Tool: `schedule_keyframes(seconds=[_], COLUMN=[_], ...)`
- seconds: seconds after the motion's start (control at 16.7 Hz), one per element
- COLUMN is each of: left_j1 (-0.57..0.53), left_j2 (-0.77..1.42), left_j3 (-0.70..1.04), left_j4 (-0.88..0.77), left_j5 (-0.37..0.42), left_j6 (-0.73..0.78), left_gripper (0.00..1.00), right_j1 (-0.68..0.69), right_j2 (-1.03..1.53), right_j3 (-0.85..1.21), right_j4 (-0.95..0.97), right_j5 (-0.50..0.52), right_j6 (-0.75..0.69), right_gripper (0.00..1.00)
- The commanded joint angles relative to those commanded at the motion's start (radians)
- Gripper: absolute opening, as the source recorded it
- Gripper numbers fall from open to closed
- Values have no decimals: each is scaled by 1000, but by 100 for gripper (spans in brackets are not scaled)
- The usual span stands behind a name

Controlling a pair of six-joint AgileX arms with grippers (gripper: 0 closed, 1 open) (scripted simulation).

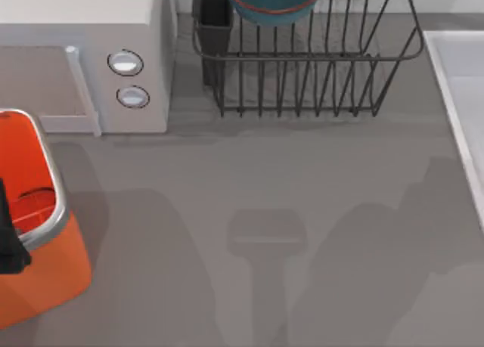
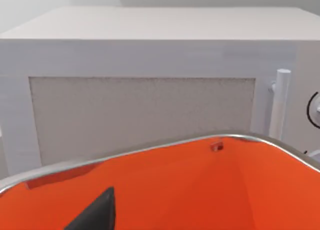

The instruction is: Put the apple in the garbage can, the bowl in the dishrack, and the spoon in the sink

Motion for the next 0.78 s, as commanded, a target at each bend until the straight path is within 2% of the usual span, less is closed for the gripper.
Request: schedule_keyframes(seconds=[0.48, 0.78], left_j1=[0, 0], left_j2=[0, 0], left_j3=[0, 0], left_j4=[0, 0], left_j5=[0, 0], left_j6=[0, 0], left_gripper=[100, 100], right_j1=[176, 255], right_j2=[534, 741], right_j3=[855, 1157], right_j4=[-241, -330], right_j5=[8, 12], right_j6=[186, 271], right_gripper=[0, 0])
